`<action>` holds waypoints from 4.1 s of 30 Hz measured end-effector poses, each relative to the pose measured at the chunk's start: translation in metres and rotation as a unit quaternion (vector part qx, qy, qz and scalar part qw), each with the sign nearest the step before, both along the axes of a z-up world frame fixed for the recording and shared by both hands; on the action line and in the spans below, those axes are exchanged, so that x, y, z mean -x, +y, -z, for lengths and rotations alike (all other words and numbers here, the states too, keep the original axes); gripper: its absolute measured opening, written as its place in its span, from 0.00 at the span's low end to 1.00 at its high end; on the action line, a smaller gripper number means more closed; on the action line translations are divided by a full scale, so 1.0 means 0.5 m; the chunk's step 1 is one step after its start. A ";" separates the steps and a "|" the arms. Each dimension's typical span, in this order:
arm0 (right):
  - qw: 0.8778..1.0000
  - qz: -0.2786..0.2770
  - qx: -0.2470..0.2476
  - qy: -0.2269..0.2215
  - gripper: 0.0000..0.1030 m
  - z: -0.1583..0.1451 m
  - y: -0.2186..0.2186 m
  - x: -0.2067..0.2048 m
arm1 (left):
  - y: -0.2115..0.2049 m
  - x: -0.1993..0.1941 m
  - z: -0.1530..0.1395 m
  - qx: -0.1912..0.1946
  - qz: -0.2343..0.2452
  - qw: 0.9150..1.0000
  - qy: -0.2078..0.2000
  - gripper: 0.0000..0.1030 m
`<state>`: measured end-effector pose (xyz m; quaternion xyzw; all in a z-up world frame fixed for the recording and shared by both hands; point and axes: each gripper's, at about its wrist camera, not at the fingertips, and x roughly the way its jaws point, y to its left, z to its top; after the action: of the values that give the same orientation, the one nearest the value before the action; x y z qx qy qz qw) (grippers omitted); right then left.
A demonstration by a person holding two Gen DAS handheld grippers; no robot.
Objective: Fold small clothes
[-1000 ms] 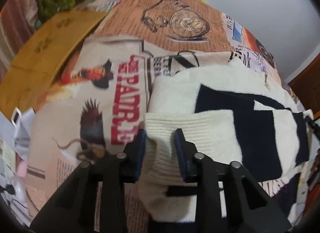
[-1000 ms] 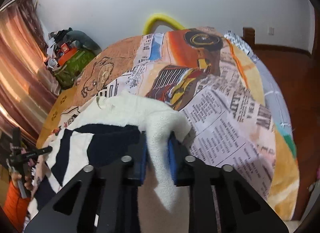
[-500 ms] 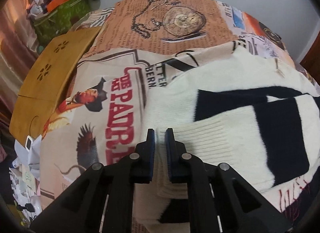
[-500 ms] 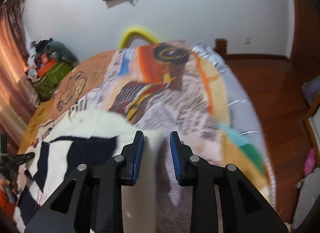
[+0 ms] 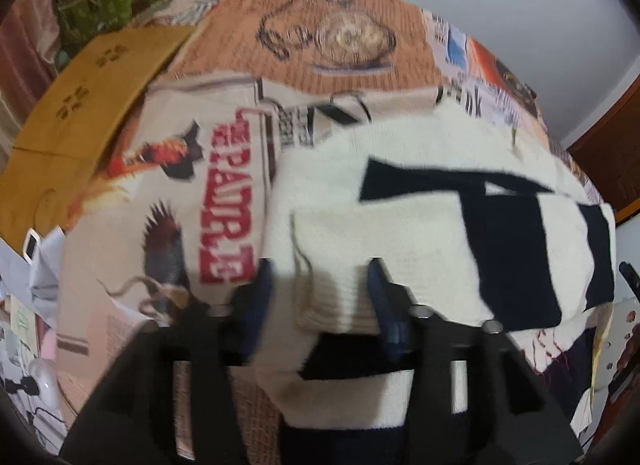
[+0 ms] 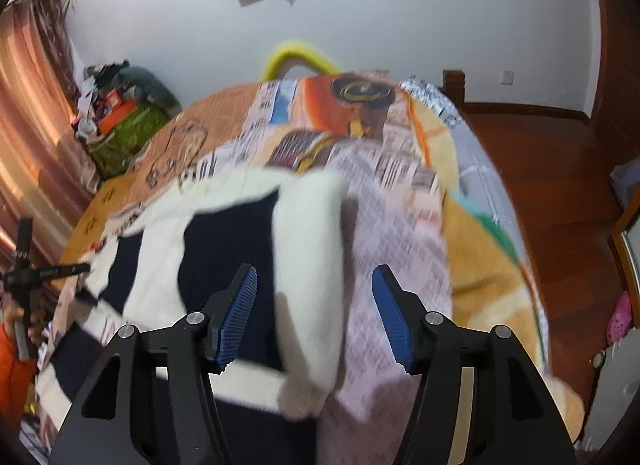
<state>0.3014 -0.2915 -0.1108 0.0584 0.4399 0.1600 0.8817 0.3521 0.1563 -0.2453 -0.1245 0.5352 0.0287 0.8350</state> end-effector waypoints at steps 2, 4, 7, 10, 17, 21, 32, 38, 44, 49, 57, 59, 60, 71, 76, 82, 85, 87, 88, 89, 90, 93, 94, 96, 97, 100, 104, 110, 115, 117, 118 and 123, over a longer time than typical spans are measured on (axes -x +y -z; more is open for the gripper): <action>1.000 -0.006 0.003 0.007 0.54 0.012 0.008 0.018 | -0.012 -0.002 0.012 -0.007 0.001 1.000 0.001 0.36; 1.000 -0.009 0.001 0.015 0.55 0.019 0.013 0.027 | -0.026 -0.002 0.009 -0.027 0.002 1.000 -0.009 0.19; 1.000 -0.009 -0.001 0.020 0.54 0.022 0.012 0.037 | -0.046 0.003 -0.013 -0.069 0.009 0.997 -0.036 0.09; 1.000 -0.007 0.002 0.017 0.55 0.019 0.010 0.041 | -0.051 0.016 -0.054 -0.104 0.006 0.991 -0.080 0.08; 1.000 -0.010 -0.002 0.010 0.54 0.009 0.018 0.060 | -0.018 0.015 -0.062 -0.107 -0.014 0.991 -0.076 0.08; 1.000 -0.014 0.000 0.018 0.54 0.019 0.024 0.072 | -0.004 0.010 0.007 -0.110 -0.019 0.994 -0.018 0.09; 0.999 -0.018 0.025 0.041 0.55 0.025 0.010 0.142 | 0.006 0.115 -0.079 -0.122 -0.006 0.991 -0.052 0.60; 0.998 -0.032 0.039 0.035 0.59 0.009 0.009 0.200 | 0.002 0.207 -0.104 -0.097 0.003 0.994 -0.054 0.69; 0.997 -0.039 0.036 0.057 0.59 0.033 0.017 0.248 | -0.007 0.283 -0.068 -0.053 0.004 0.998 -0.016 0.75; 0.995 -0.041 0.030 0.089 0.59 0.070 0.022 0.282 | -0.017 0.334 -0.013 -0.043 0.017 0.998 0.034 0.75; 0.996 -0.038 0.004 0.077 0.48 0.077 0.026 0.314 | -0.022 0.376 0.000 0.006 0.008 1.000 0.021 0.62; 0.996 -0.045 -0.007 0.074 0.39 0.076 0.030 0.317 | -0.026 0.380 -0.003 0.022 0.012 1.000 0.016 0.49; 0.996 -0.046 -0.009 0.073 0.34 0.077 0.033 0.317 | -0.030 0.382 -0.003 0.034 0.014 0.999 0.013 0.39; 0.997 -0.074 0.002 0.013 0.07 0.027 0.074 0.325 | -0.074 0.384 -0.057 0.006 0.039 0.999 -0.021 0.08; 0.997 -0.076 -0.010 -0.021 0.07 -0.017 0.074 0.307 | -0.066 0.370 -0.122 -0.002 0.030 0.997 -0.066 0.07; 0.995 -0.076 -0.026 -0.065 0.06 -0.076 0.079 0.260 | -0.074 0.330 -0.204 -0.018 0.034 0.992 -0.122 0.07; 0.993 -0.076 -0.027 -0.084 0.06 -0.101 0.085 0.234 | -0.078 0.295 -0.236 -0.023 0.034 0.989 -0.143 0.07; 0.992 -0.075 -0.025 -0.100 0.06 -0.121 0.088 0.213 | -0.079 0.267 -0.256 -0.026 0.034 0.987 -0.156 0.07; 0.991 -0.073 -0.024 -0.109 0.06 -0.130 0.090 0.197 | -0.079 0.253 -0.264 -0.028 0.033 0.986 -0.161 0.07; 0.991 -0.072 -0.024 -0.113 0.06 -0.135 0.092 0.184 | -0.079 0.239 -0.271 -0.031 0.032 0.985 -0.165 0.07; 0.990 -0.070 -0.025 -0.116 0.06 -0.140 0.094 0.172 | -0.077 0.223 -0.276 -0.033 0.030 0.985 -0.168 0.07; 0.990 -0.065 -0.021 -0.121 0.06 -0.146 0.102 0.117 | -0.061 0.155 -0.282 -0.030 0.015 0.985 -0.167 0.07; 0.990 -0.062 -0.016 -0.123 0.06 -0.145 0.106 0.093 | -0.056 0.139 -0.279 -0.028 0.011 0.986 -0.165 0.07; 0.991 -0.057 -0.013 -0.118 0.06 -0.141 0.108 0.056 | -0.041 0.092 -0.266 -0.026 -0.003 0.988 -0.154 0.07; 0.992 -0.052 -0.013 -0.111 0.06 -0.133 0.110 0.028 | -0.031 0.061 -0.251 -0.020 -0.010 0.989 -0.143 0.07; 0.995 -0.043 -0.010 -0.093 0.06 -0.106 0.117 -0.032 | -0.008 -0.004 -0.199 -0.017 -0.023 0.993 -0.111 0.07; 0.998 -0.030 0.003 -0.049 0.06 -0.040 0.125 -0.108 | 0.016 -0.069 -0.104 -0.019 -0.040 0.997 -0.059 0.07; 1.000 -0.023 0.015 0.006 0.06 0.031 0.119 -0.167 | 0.041 -0.120 0.003 0.013 -0.053 0.999 -0.005 0.09; 0.999 -0.026 -0.009 0.019 0.07 0.005 0.104 -0.174 | 0.048 -0.128 -0.028 -0.010 -0.053 0.998 -0.012 0.10; 1.000 -0.028 -0.013 0.008 0.10 -0.022 0.099 -0.171 | 0.059 -0.120 -0.068 -0.019 -0.061 0.998 -0.029 0.14; 1.000 -0.024 -0.014 -0.003 0.12 -0.041 0.095 -0.166 | 0.063 -0.115 -0.083 -0.020 -0.063 0.997 -0.037 0.24; 0.997 0.008 -0.009 -0.073 0.51 -0.109 0.071 -0.136 | 0.081 -0.078 -0.161 -0.049 -0.073 0.992 -0.091 0.55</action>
<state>0.3695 -0.2558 -0.0563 0.0584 0.3722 0.1609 0.9122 0.3909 0.1968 -0.1649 -0.1242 0.4441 0.1039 0.8812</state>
